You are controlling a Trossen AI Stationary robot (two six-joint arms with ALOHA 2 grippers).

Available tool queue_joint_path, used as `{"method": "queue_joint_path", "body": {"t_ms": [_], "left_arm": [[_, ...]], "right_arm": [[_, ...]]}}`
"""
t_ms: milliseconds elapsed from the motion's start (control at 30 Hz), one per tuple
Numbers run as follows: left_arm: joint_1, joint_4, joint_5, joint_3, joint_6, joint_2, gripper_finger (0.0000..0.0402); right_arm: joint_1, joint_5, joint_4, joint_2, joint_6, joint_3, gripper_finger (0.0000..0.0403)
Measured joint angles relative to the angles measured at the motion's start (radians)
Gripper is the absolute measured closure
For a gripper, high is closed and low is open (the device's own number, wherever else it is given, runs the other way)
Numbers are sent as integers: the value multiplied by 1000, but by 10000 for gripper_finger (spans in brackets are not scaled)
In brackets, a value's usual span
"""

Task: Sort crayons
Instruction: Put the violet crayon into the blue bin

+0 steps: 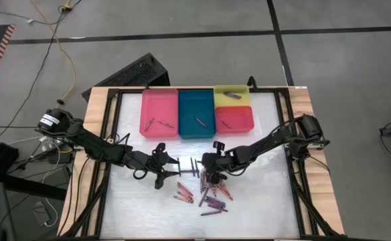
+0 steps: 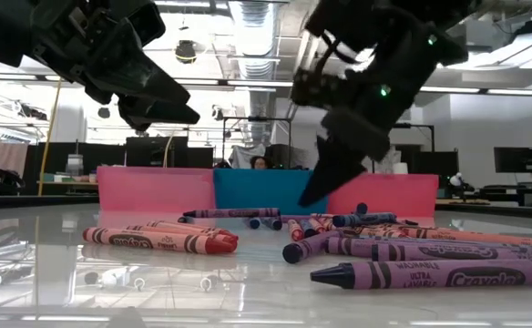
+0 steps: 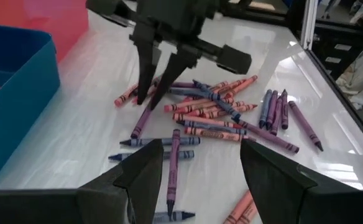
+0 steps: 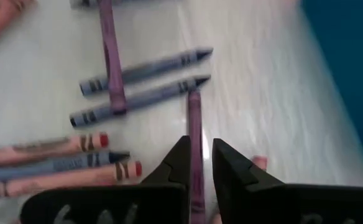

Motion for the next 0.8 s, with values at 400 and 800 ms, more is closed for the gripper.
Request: {"method": "queue_joint_path", "body": {"t_ms": [400, 800], "left_arm": [[0, -10, -13, 0, 10, 0, 198], [0, -11, -21, 0, 8, 0, 198]], "right_arm": [[-26, -17, -15, 18, 4, 0, 344], [-33, -22, -8, 37, 44, 0, 344]]}}
